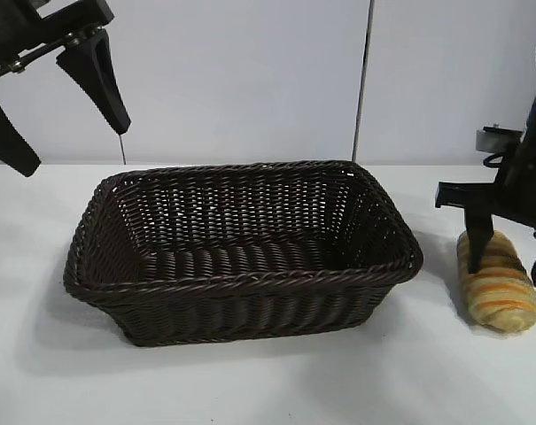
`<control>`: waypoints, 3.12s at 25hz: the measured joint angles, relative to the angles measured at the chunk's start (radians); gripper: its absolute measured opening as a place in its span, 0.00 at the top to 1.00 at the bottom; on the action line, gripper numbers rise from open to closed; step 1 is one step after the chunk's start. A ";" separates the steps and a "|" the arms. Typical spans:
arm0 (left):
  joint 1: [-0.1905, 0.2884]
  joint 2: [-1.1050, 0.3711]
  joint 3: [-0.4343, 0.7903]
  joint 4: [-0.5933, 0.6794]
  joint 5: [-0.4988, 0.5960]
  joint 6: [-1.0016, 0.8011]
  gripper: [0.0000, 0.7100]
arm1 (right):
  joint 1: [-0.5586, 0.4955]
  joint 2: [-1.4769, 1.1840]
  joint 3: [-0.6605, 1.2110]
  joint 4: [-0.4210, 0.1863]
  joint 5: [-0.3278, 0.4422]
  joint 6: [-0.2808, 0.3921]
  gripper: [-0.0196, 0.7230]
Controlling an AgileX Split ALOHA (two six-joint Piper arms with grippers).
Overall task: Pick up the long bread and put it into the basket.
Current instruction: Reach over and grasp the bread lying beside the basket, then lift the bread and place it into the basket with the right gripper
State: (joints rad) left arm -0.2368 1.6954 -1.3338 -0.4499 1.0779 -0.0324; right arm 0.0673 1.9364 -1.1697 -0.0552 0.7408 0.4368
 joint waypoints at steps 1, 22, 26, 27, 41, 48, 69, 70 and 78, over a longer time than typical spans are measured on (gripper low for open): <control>0.000 0.000 0.000 0.000 0.000 0.000 0.12 | 0.000 0.000 0.000 -0.001 0.000 0.000 0.74; 0.000 0.000 0.000 0.000 0.000 0.002 0.12 | 0.000 -0.178 -0.162 0.055 0.186 -0.061 0.89; 0.000 0.000 0.000 0.000 0.000 0.002 0.12 | 0.006 -0.179 -0.260 0.104 0.267 -0.100 0.89; 0.000 0.000 0.000 0.000 0.000 0.002 0.12 | 0.015 -0.179 -0.282 0.114 0.282 -0.103 0.89; 0.000 0.000 0.000 0.000 0.001 0.002 0.12 | 0.409 -0.168 -0.399 0.146 0.270 -0.015 0.89; 0.000 0.000 0.000 0.000 0.011 0.002 0.12 | 0.448 -0.066 -0.400 0.147 0.261 -0.012 0.89; 0.000 0.000 0.000 0.000 0.012 0.004 0.12 | 0.448 0.053 -0.400 0.181 0.217 -0.037 0.89; 0.000 0.000 0.000 0.000 0.012 0.004 0.12 | 0.448 0.055 -0.400 0.181 0.217 -0.040 0.89; 0.000 0.000 0.000 0.000 0.015 0.004 0.12 | 0.448 0.055 -0.400 0.190 0.217 -0.041 0.87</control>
State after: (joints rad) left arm -0.2368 1.6954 -1.3338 -0.4499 1.0926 -0.0287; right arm 0.5151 1.9912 -1.5696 0.1353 0.9580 0.3953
